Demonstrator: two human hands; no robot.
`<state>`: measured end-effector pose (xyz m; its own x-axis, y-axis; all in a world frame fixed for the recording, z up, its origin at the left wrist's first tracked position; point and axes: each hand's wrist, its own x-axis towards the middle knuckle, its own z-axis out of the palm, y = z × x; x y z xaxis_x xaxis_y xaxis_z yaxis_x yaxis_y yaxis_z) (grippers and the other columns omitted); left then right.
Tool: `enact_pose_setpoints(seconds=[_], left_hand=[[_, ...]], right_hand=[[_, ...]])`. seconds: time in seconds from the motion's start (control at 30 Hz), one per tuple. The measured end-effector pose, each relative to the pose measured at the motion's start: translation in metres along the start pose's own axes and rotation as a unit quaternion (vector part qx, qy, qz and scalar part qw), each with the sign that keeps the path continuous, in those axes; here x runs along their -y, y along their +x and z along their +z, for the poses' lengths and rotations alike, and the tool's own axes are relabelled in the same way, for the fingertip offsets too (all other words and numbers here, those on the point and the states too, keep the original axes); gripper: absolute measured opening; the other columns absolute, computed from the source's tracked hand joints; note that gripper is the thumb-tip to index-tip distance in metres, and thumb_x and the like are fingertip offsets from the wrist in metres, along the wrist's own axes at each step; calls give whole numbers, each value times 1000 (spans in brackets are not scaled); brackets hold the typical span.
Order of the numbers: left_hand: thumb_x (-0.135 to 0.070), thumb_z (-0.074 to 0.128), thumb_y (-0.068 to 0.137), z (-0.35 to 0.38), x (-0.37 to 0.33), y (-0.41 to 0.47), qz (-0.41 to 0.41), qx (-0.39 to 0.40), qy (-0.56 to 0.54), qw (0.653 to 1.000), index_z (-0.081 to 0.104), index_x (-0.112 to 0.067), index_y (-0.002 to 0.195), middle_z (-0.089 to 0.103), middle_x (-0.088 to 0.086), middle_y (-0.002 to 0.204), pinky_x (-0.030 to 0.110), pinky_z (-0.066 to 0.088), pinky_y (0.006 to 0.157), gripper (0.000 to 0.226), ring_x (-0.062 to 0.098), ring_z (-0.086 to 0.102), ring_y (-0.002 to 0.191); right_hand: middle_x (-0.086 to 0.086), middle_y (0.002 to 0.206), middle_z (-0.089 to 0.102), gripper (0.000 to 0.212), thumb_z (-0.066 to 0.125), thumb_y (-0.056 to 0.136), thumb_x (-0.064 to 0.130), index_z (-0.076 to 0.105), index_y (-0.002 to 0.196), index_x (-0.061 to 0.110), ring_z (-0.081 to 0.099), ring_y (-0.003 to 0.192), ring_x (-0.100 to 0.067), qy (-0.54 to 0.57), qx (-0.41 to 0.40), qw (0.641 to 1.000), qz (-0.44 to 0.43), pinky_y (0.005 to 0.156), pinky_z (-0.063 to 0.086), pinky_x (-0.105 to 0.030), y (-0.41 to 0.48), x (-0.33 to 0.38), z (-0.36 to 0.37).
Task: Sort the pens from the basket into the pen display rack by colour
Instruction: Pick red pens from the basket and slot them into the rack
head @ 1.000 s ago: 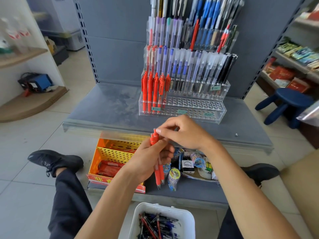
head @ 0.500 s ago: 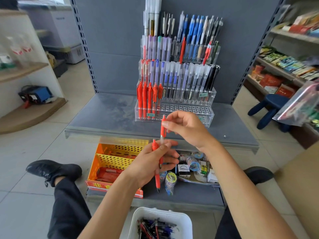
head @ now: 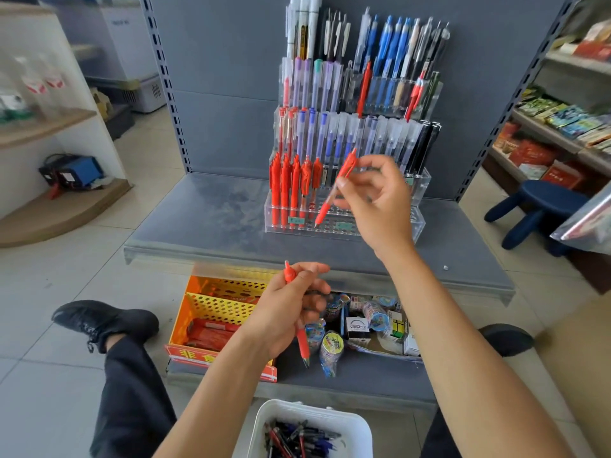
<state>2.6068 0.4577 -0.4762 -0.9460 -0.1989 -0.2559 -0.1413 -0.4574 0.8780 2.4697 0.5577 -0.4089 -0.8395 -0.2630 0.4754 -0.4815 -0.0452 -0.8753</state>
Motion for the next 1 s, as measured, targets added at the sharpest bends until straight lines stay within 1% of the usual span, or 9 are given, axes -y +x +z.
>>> enact_pose_setpoints(seconds=[0.1, 0.2, 0.33, 0.5, 0.67, 0.73, 0.83, 0.9, 1.0], left_hand=[[-14, 46, 106, -6, 4, 7, 2, -6, -8, 1000, 63, -4, 110, 49, 2, 67, 20, 22, 43, 20, 11, 33, 51], [-13, 48, 106, -11, 8, 14, -1, -11, -4, 1000, 64, -6, 107, 44, -1, 64, 20, 20, 41, 18, 10, 26, 51], [-13, 49, 105, -15, 11, 20, -5, -10, -1, 1000, 63, -7, 107, 41, -2, 63, 19, 20, 41, 16, 10, 26, 50], [-14, 51, 104, -20, 12, 23, -4, 3, -13, 1000, 62, -6, 108, 37, -1, 65, 20, 18, 41, 14, 10, 24, 50], [-14, 47, 105, -23, 10, 22, 7, -17, -6, 1000, 64, -6, 110, 43, -1, 65, 23, 16, 45, 19, 10, 29, 51], [-18, 45, 106, -22, 8, 20, 23, -39, -6, 999, 64, -7, 111, 46, -1, 67, 25, 19, 48, 23, 11, 35, 52], [-22, 44, 107, -18, 2, 16, 60, -77, -37, 995, 63, -8, 115, 50, 1, 68, 26, 28, 51, 25, 13, 44, 58], [-22, 44, 106, -16, -3, 13, 87, -98, -54, 990, 63, -8, 115, 57, 3, 72, 25, 37, 49, 25, 16, 52, 66], [-25, 44, 106, -10, -10, 6, 113, -120, -54, 985, 65, -9, 116, 66, 10, 91, 29, 51, 56, 28, 24, 63, 83]], right_hand=[[-8, 90, 72, 24, 70, 93, 10, 56, 112, 11, 74, 78, -16, -53, -33, 997, -52, 69, 64, -41, 21, -4, 7], [-2, 87, 72, 22, 70, 93, 14, 57, 110, 17, 74, 78, -15, -79, -37, 994, -73, 73, 63, -44, 38, -11, 17], [7, 86, 70, 23, 71, 92, 18, 56, 109, 24, 72, 81, -9, -126, -22, 989, -70, 75, 62, -41, 48, -29, 27], [15, 80, 68, 21, 74, 90, 16, 60, 102, 25, 68, 74, 3, -190, 22, 980, -50, 70, 54, -15, 41, -49, 34], [14, 82, 71, 18, 75, 88, 22, 62, 101, 26, 68, 78, 0, -228, 30, 973, 3, 79, 58, -33, 32, -63, 34], [13, 88, 69, 21, 74, 89, 22, 61, 106, 23, 66, 82, -2, -220, 25, 975, 9, 80, 57, -32, 25, -61, 31], [10, 87, 66, 13, 72, 91, 20, 64, 101, 17, 62, 80, -3, -168, 9, 986, -20, 73, 53, -22, -1, -47, 24], [5, 84, 67, 6, 72, 91, 17, 68, 94, 13, 62, 77, -6, -125, 68, 990, -26, 70, 52, -22, -26, -36, 19], [7, 81, 71, 8, 79, 87, 19, 74, 93, 18, 62, 72, -8, -103, 226, 969, 8, 67, 50, -22, -58, -24, 10]])
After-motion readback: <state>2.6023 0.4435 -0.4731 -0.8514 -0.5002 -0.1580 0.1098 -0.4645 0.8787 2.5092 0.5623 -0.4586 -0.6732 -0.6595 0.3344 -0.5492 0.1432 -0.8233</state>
